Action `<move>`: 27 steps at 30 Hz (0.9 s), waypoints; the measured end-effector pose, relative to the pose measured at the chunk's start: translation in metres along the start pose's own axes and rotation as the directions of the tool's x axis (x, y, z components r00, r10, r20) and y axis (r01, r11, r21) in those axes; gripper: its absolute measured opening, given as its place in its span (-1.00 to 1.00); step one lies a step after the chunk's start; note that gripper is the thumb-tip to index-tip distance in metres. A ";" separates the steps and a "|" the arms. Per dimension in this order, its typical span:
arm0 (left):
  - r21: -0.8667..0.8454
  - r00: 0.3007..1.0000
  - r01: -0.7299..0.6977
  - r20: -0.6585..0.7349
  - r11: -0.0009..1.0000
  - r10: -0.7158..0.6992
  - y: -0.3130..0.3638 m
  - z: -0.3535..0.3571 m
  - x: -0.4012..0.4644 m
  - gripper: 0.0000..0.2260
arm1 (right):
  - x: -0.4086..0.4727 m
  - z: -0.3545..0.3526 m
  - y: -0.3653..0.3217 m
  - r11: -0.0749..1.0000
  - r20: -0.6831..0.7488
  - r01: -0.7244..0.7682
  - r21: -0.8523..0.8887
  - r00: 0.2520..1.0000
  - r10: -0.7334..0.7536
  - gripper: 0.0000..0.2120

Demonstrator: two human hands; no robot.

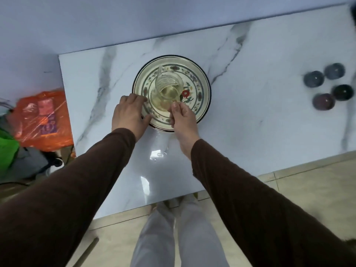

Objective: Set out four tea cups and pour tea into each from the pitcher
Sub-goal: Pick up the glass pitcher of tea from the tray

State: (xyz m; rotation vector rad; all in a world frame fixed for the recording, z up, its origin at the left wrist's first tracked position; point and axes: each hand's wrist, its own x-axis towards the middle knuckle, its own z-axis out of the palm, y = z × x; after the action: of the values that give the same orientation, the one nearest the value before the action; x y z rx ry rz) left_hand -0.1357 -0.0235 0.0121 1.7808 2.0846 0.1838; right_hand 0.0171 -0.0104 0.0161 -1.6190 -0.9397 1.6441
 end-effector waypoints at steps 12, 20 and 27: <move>0.032 0.971 -0.234 0.051 0.972 0.232 0.165 0.034 -0.026 -0.55 | -0.082 -0.183 -0.006 0.998 -0.219 0.058 -0.007 0.974 -0.058 -0.76; 0.049 0.950 -0.304 0.087 0.951 0.299 0.310 0.110 -0.079 -0.55 | -0.122 -0.349 0.037 0.995 -0.263 0.078 -0.063 0.960 -0.093 -0.76; 0.042 0.936 -0.333 0.138 0.942 0.325 0.409 0.158 -0.090 -0.54 | -0.123 -0.455 0.048 0.987 -0.291 0.115 -0.108 0.946 -0.142 -0.71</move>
State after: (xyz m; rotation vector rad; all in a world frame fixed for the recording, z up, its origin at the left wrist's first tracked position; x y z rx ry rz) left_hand 0.3099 -0.0601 0.0277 2.1139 1.7096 0.0893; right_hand 0.4778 -0.1152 0.0487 -1.7658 -0.9501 1.2407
